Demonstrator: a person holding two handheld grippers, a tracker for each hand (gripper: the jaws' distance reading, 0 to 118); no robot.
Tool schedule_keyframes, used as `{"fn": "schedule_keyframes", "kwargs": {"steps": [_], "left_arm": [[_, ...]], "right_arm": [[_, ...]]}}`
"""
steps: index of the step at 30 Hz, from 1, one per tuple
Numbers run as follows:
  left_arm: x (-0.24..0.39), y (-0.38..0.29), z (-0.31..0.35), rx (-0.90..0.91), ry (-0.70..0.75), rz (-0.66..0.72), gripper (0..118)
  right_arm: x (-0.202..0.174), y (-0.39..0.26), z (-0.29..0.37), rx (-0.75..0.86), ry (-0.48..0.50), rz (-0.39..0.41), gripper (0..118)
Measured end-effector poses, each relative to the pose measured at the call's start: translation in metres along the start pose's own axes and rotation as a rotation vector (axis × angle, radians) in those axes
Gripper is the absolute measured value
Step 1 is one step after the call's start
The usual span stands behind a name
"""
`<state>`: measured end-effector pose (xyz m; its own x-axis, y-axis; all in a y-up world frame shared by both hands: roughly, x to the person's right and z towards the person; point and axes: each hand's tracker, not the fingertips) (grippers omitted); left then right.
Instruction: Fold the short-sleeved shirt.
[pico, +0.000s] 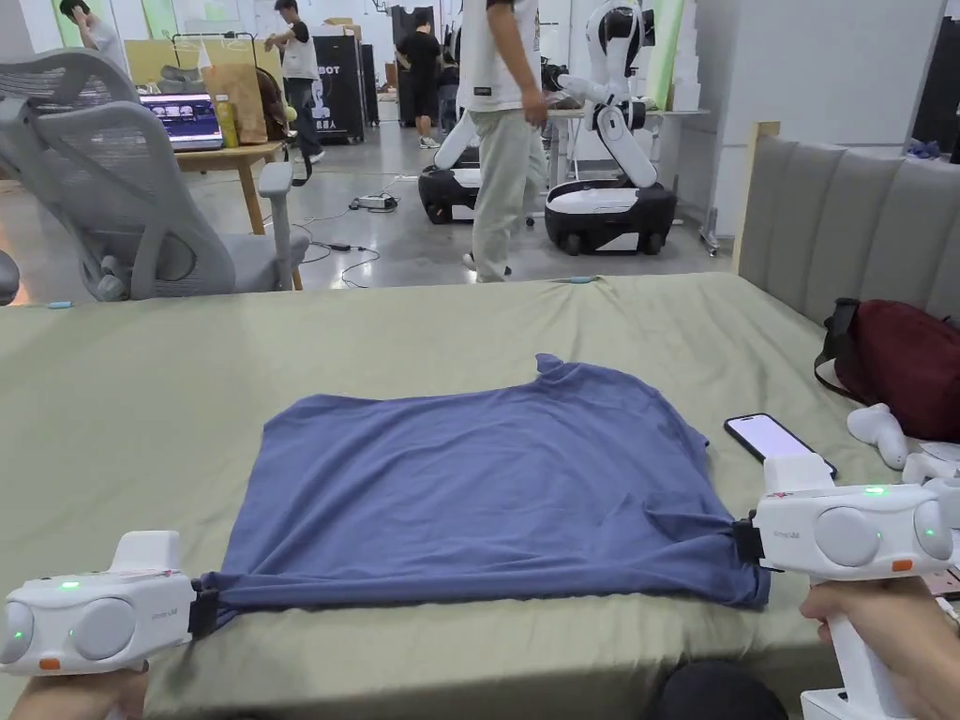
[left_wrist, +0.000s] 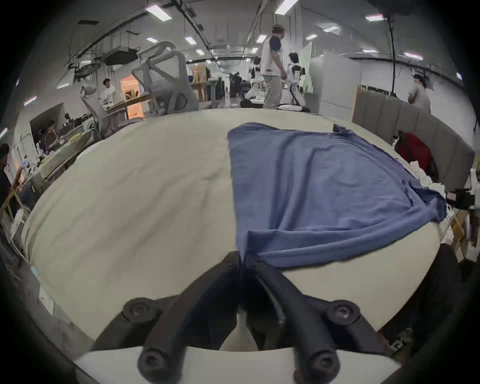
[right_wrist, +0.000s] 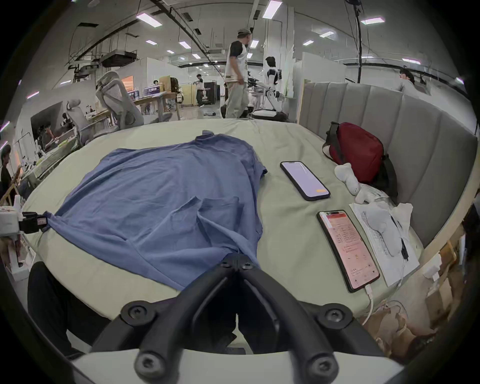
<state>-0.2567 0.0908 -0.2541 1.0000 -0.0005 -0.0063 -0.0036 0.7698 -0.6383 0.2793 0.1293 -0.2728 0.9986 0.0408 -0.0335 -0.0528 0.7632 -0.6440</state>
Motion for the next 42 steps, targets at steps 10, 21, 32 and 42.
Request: {"fn": "schedule_keyframes", "kwargs": {"steps": [10,21,32,42], "left_arm": [[-0.004,0.008,0.006,0.013,0.008,-0.029,2],[-0.009,0.009,0.013,0.018,-0.014,-0.031,2],[-0.010,0.110,0.010,0.162,-0.016,-0.012,2],[0.000,0.173,-0.121,0.058,0.056,-0.032,2]], "right_arm": [[0.007,-0.002,-0.012,-0.007,0.028,0.006,98],[0.018,-0.023,-0.036,-0.116,0.039,-0.044,4],[0.010,0.106,-0.040,0.058,-0.005,0.052,4],[0.013,0.169,-0.177,-0.028,-0.024,0.045,4]]}}
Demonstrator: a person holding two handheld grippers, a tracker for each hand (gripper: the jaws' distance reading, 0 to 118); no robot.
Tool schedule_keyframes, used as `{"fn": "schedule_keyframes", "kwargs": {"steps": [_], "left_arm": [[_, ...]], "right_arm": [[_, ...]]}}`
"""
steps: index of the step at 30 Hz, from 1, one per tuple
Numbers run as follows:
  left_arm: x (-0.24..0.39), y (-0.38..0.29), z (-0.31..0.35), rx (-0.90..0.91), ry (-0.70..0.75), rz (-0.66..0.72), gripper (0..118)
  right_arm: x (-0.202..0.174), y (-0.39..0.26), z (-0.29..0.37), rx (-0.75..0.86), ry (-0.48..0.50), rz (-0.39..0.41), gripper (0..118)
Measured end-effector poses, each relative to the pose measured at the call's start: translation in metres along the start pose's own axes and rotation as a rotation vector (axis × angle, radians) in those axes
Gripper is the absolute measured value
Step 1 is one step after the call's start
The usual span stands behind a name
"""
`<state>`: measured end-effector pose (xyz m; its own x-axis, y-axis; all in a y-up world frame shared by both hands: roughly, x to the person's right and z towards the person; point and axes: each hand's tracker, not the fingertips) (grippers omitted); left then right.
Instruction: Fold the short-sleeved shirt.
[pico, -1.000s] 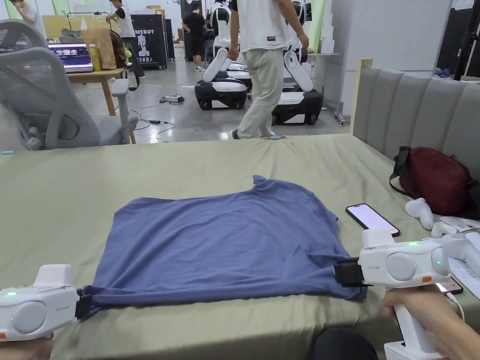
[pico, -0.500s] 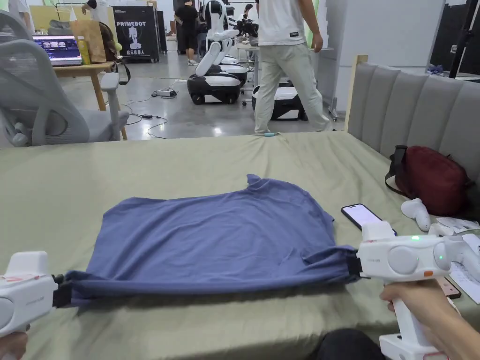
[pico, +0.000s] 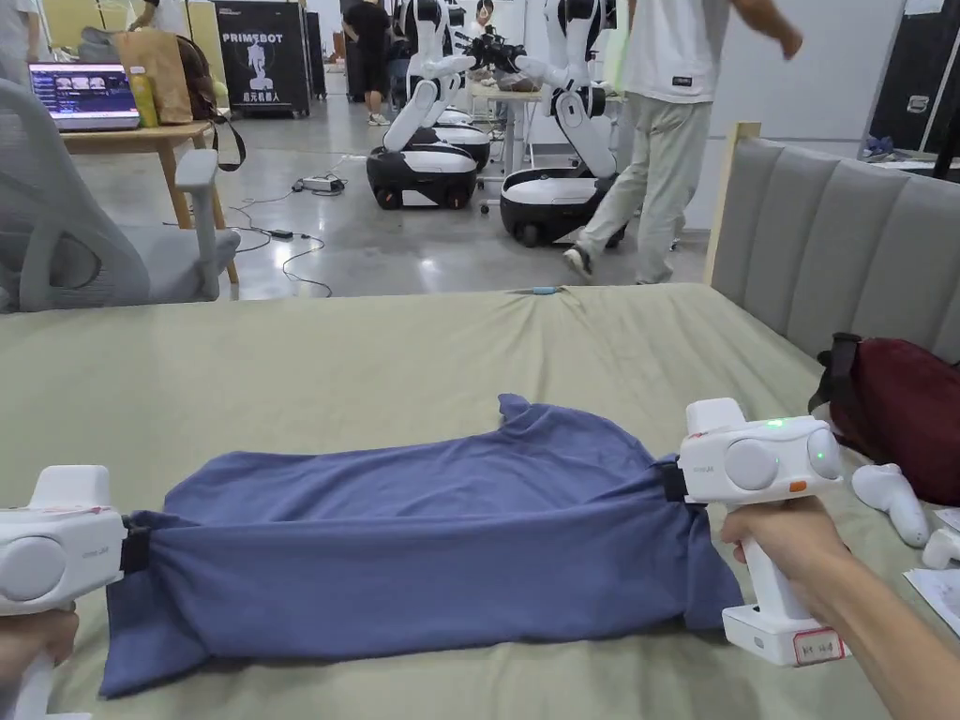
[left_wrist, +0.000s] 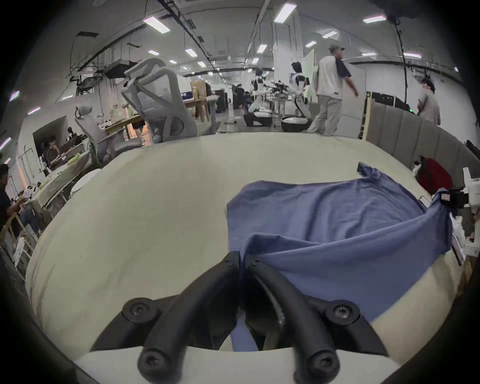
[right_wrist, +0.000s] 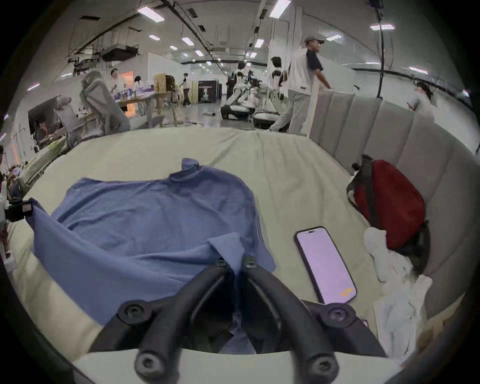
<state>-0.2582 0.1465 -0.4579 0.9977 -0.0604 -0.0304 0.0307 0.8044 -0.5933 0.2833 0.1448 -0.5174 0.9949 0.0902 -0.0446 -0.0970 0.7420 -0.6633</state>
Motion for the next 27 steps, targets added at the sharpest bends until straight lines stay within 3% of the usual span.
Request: {"fn": "schedule_keyframes", "kwargs": {"steps": [4,10,11,12,13,14,15,16,17,18,20,21,23,24,25,27], "left_arm": [[0.013,-0.003,-0.045,-0.063,0.036,-0.090,2],[0.017,-0.016,-0.072,-0.129,0.023,-0.031,3],[0.017,-0.018,-0.070,-0.135,0.017,-0.031,10],[0.016,-0.019,-0.068,-0.137,0.014,-0.032,21],[0.016,-0.019,-0.064,-0.134,0.018,-0.030,52],[0.015,-0.017,-0.059,-0.122,0.041,-0.023,84],[0.014,-0.016,-0.050,-0.126,0.064,-0.015,115],[0.012,-0.016,-0.044,-0.125,0.070,-0.005,113],[0.007,-0.016,-0.029,-0.063,0.044,0.038,106],[0.005,-0.017,-0.017,-0.045,0.029,0.030,107],[0.003,-0.020,0.004,-0.058,0.036,0.033,108],[0.002,-0.023,0.016,-0.060,0.039,0.033,99],[0.005,-0.030,0.042,-0.024,0.024,0.009,46],[0.005,-0.035,0.055,-0.007,0.021,-0.008,17],[0.004,-0.041,0.066,-0.005,0.022,-0.015,0],[0.003,-0.053,0.082,0.001,0.021,-0.011,0]], "right_arm": [[-0.005,-0.008,-0.047,-0.040,-0.016,0.023,4],[-0.006,-0.021,-0.074,-0.102,-0.021,0.001,7],[-0.005,-0.023,-0.072,-0.093,-0.023,0.002,18],[-0.005,-0.022,-0.069,-0.081,-0.040,0.010,37],[-0.004,-0.020,-0.063,-0.064,-0.087,0.027,76],[-0.002,-0.020,-0.057,-0.047,-0.104,0.024,103],[0.002,-0.020,-0.047,-0.041,-0.096,0.002,118],[0.004,-0.020,-0.038,-0.024,-0.085,-0.032,118],[0.005,-0.020,-0.026,-0.002,-0.066,-0.063,116],[0.006,-0.022,-0.015,0.007,-0.046,-0.078,111],[0.005,-0.030,0.007,0.003,-0.049,-0.067,96],[0.001,-0.034,0.018,0.001,-0.059,-0.052,83],[-0.002,-0.046,0.038,0.004,-0.078,-0.023,25],[-0.005,-0.053,0.049,0.007,-0.080,-0.017,5],[-0.006,-0.059,0.057,0.007,-0.078,-0.014,2],[-0.007,-0.073,0.079,0.012,-0.072,-0.019,0]]}}
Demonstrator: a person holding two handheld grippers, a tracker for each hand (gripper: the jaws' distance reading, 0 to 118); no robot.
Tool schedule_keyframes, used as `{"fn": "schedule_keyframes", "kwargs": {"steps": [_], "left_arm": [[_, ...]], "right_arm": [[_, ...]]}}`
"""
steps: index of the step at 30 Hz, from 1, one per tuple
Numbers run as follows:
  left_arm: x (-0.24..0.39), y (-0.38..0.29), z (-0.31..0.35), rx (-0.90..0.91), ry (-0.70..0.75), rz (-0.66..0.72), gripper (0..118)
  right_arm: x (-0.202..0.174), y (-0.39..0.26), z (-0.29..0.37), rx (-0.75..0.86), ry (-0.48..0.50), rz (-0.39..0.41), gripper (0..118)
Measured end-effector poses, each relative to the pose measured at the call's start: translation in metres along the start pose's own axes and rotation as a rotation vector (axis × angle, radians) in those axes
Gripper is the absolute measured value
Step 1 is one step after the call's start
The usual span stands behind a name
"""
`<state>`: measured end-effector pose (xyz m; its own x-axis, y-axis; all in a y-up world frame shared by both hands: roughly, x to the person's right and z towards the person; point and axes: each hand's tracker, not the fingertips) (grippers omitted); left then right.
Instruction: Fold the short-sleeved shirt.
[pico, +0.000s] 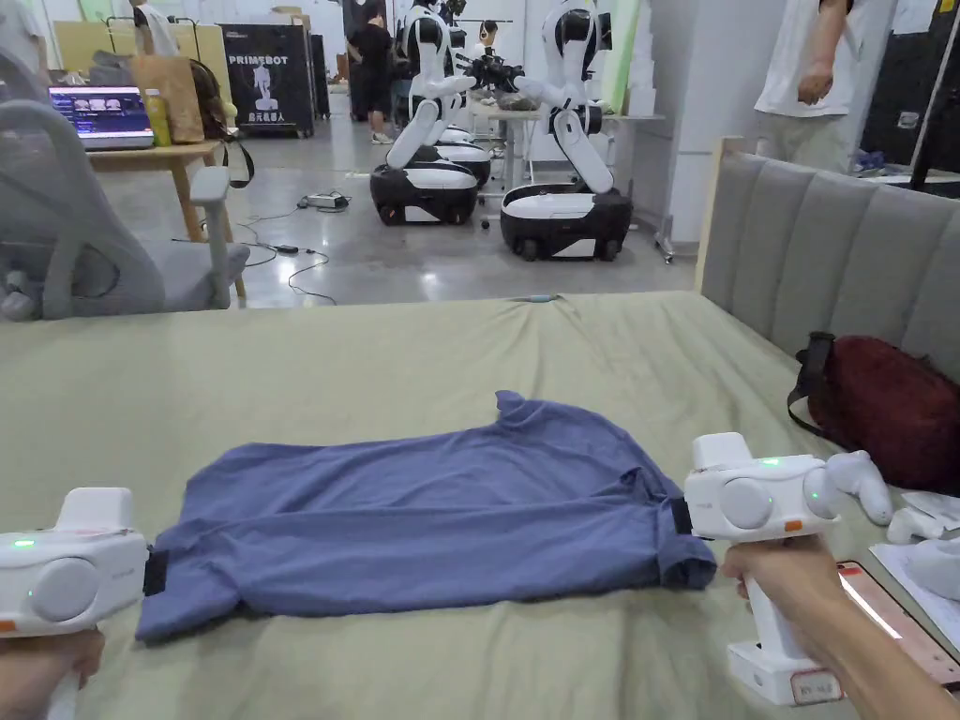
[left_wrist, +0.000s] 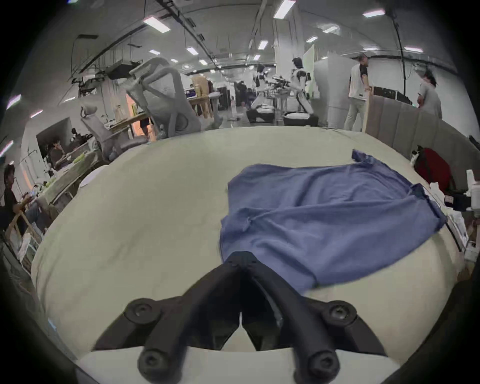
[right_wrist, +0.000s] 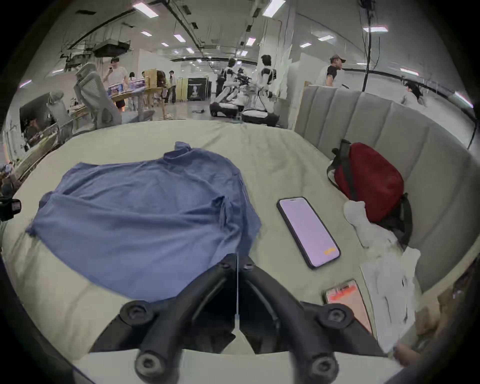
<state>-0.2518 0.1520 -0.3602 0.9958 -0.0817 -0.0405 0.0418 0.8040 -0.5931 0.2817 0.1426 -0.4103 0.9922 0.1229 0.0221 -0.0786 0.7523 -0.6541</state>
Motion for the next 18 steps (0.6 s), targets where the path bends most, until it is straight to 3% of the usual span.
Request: {"fn": "schedule_keyframes", "kwargs": {"steps": [5,11,12,13,14,15,17,18], "left_arm": [[-0.004,-0.021,0.027,0.004,-0.042,-0.013,0],[-0.006,-0.019,0.014,-0.005,-0.059,0.001,4],[-0.004,-0.018,0.008,-0.010,-0.063,0.001,24],[-0.003,-0.017,0.002,-0.016,-0.062,-0.001,74],[-0.001,-0.017,-0.009,-0.039,-0.046,-0.005,106],[0.001,-0.018,-0.019,-0.071,-0.029,-0.012,118],[0.004,-0.017,-0.032,-0.053,-0.033,-0.007,102],[0.006,-0.016,-0.041,-0.076,-0.029,-0.002,101]], "right_arm": [[0.002,-0.019,0.020,0.013,-0.007,0.048,0],[0.008,-0.020,0.024,0.017,0.007,0.036,0],[0.008,-0.019,0.024,0.016,0.007,0.038,0],[0.008,-0.019,0.023,0.013,0.009,0.037,0],[0.008,-0.018,0.024,0.009,0.015,0.035,0],[0.007,-0.017,0.022,0.006,0.020,0.032,0],[0.005,-0.016,0.019,0.005,0.024,0.037,0],[0.005,-0.016,0.017,0.005,0.025,0.038,0]]}}
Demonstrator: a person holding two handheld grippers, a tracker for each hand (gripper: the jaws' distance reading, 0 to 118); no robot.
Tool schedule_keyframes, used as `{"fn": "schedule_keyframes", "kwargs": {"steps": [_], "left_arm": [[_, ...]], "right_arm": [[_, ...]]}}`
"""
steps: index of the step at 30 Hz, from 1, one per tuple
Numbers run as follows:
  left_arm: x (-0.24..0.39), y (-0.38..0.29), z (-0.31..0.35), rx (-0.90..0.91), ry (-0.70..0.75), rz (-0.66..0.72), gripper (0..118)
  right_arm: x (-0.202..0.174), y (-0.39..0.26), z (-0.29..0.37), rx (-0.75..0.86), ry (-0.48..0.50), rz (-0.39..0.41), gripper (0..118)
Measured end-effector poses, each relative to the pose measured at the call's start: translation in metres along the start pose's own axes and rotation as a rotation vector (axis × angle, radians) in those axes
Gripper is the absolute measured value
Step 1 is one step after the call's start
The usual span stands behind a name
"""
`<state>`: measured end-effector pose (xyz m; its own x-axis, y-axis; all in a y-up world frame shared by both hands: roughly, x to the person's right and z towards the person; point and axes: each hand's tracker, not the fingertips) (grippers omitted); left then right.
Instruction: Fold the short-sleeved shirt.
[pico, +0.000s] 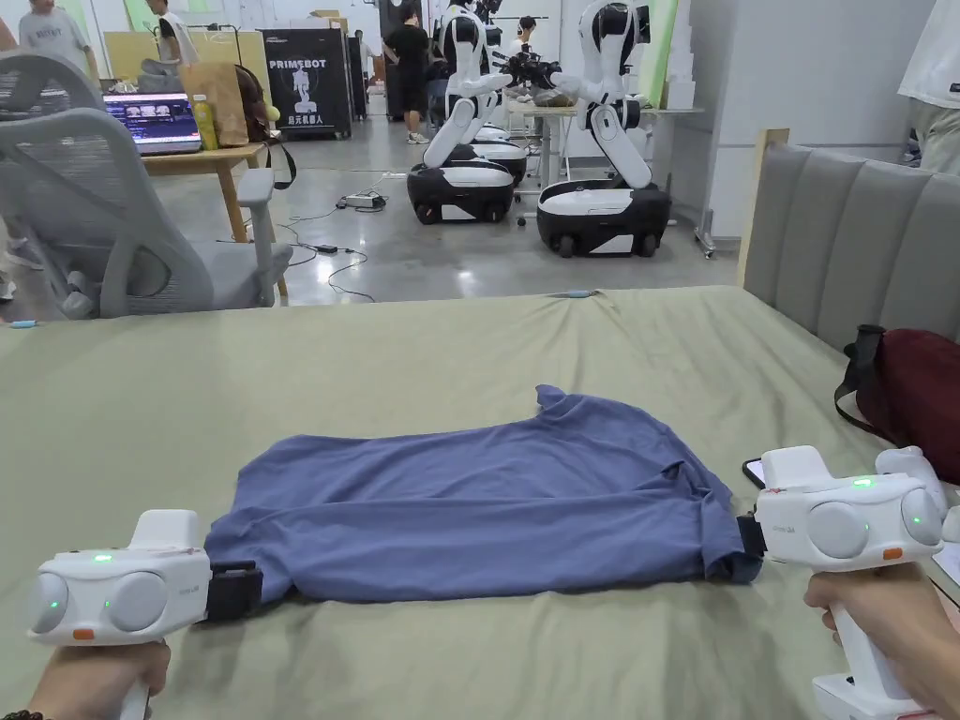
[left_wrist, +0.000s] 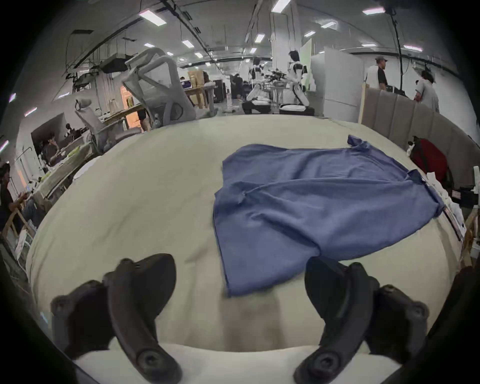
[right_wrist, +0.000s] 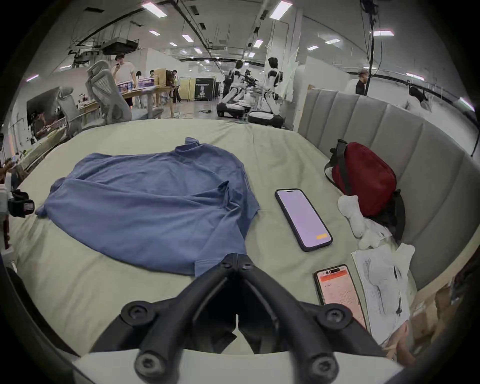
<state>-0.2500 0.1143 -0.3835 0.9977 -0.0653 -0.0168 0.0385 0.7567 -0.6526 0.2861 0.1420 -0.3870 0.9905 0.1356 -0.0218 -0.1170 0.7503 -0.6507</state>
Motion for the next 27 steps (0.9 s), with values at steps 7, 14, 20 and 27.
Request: {"fn": "schedule_keyframes", "kwargs": {"steps": [7,14,20,27], "left_arm": [[0.008,-0.003,-0.043,-0.120,-0.014,-0.033,73],[0.003,0.013,-0.028,-0.068,-0.036,-0.016,6],[0.004,0.008,-0.030,-0.058,-0.036,-0.010,6],[0.001,0.007,-0.030,-0.062,-0.042,-0.021,7]], "right_arm": [[-0.002,0.001,-0.022,-0.036,0.019,-0.009,0],[-0.002,0.004,-0.032,-0.054,0.018,-0.004,0],[0.000,0.006,-0.048,-0.039,0.082,-0.048,103],[-0.005,-0.006,-0.084,-0.151,0.022,-0.040,93]]}}
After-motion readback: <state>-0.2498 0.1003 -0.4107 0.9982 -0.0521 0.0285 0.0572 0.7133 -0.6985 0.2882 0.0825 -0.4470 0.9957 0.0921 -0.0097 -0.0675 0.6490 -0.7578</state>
